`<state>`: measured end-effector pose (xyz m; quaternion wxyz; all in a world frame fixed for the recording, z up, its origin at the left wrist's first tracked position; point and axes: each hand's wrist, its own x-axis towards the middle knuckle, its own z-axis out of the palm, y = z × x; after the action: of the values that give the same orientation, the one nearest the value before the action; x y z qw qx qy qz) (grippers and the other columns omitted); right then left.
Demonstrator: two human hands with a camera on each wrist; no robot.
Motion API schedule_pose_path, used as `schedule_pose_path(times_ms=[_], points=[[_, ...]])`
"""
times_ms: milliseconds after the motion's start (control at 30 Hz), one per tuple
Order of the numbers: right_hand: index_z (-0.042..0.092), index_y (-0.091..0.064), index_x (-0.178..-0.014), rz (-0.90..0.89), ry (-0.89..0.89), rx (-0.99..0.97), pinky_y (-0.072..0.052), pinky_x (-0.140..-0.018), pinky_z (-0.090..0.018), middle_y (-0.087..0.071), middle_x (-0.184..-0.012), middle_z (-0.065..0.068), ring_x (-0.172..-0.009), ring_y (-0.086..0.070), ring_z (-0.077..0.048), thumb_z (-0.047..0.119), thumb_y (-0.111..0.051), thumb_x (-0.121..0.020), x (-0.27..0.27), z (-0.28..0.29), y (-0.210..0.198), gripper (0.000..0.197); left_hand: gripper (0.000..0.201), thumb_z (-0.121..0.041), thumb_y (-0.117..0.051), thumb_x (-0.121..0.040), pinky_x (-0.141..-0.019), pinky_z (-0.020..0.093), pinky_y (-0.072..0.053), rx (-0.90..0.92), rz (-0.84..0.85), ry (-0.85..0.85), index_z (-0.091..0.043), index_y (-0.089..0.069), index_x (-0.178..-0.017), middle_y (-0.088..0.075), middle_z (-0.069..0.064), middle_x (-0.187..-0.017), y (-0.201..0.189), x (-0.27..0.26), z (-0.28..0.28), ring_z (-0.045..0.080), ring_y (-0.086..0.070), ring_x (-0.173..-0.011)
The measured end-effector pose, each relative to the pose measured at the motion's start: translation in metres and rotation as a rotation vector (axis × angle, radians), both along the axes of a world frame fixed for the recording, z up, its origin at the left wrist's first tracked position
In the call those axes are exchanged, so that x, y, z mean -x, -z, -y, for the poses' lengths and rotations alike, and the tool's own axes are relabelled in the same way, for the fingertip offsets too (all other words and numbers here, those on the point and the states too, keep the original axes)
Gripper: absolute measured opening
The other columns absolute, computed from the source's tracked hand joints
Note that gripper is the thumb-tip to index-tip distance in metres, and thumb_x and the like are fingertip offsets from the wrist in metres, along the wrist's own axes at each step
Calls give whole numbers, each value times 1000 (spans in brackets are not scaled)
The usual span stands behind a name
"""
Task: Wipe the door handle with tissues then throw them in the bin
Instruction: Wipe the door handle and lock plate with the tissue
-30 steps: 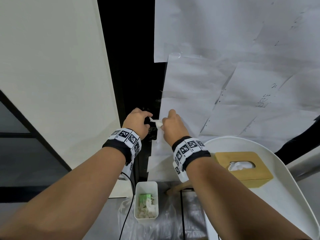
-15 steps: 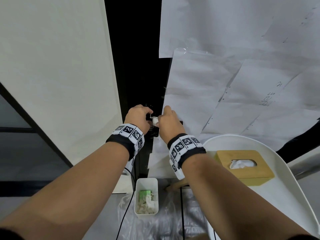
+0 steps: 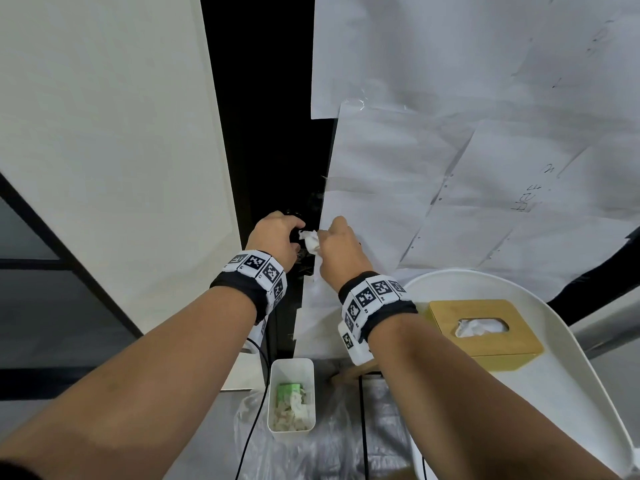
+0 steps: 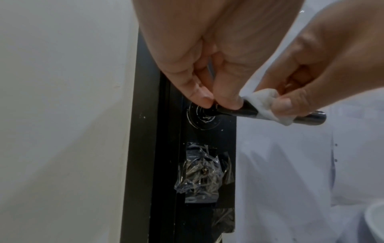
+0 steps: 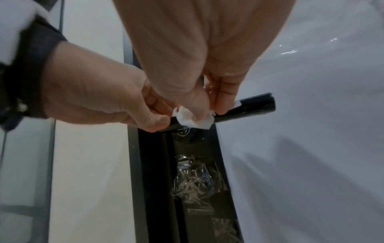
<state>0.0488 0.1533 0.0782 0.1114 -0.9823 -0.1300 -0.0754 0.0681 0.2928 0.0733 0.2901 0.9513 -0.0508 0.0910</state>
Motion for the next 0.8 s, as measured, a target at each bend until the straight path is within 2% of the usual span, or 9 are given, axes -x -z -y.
schedule_pose_path(times_ms=[133,233,333,400,467,600,733,800], points=[[5,-47,-119,-54,6,-183,-41,-65,-32,-47,-109,-14,-89,-54,-30,-5,-56,-78,-1,5,-9,44,51,1,-65,-81,-89,27,-45,-34,63,22,-22,-59,-126,-52,2,-123,-2,6,5,22,-49,-115],[4,-50,-113,-30,47,-205,-47,-72,-34,-50,-109,-14,-93,-55,-30,-3,-55,-76,-3,14,-15,38,53,7,-59,-77,-93,26,-41,-62,76,88,-19,-61,-124,-55,0,-123,-5,9,13,21,-46,-118],[2,-56,-106,-35,105,-129,-45,-71,-32,-47,-109,-15,-91,-54,-31,-4,-54,-78,-3,23,-14,28,38,-6,-55,-85,-97,29,-43,-49,60,112,-17,-66,-119,-60,0,-118,-5,12,20,20,-49,-115],[1,-59,-102,-47,107,-86,-47,-69,-34,-46,-109,-16,-89,-54,-33,-5,-52,-79,-2,26,-12,25,28,-23,-55,-90,-91,30,-46,-45,80,98,-19,-69,-114,-62,0,-111,-3,13,23,19,-51,-109],[1,-59,-101,-50,99,-64,-49,-71,-36,-45,-109,-15,-89,-54,-33,-5,-51,-80,-1,27,-10,24,24,-32,-59,-90,-85,28,-45,-67,105,91,-21,-71,-108,-61,-1,-105,-1,13,24,19,-51,-106],[2,-58,-98,-73,104,-57,-50,-71,-35,-44,-108,-14,-81,-50,-29,-5,-51,-80,-1,30,-9,20,17,-25,-61,-90,-81,28,-44,-97,123,54,-17,-73,-99,-61,1,-102,0,12,21,21,-52,-103],[6,-52,-81,-78,118,-39,-43,-65,-31,-43,-104,-14,-72,-41,-24,-5,-50,-79,0,29,-7,11,18,-20,-60,-89,-74,34,-49,-73,163,-4,-8,-70,-81,-60,4,-95,7,17,16,23,-53,-92],[8,-44,-75,-79,127,-49,-41,-63,-31,-43,-103,-14,-71,-41,-25,-6,-48,-78,0,27,-6,15,19,-16,-58,-89,-68,38,-51,-31,184,-40,-4,-65,-76,-58,8,-91,10,18,13,27,-55,-85]])
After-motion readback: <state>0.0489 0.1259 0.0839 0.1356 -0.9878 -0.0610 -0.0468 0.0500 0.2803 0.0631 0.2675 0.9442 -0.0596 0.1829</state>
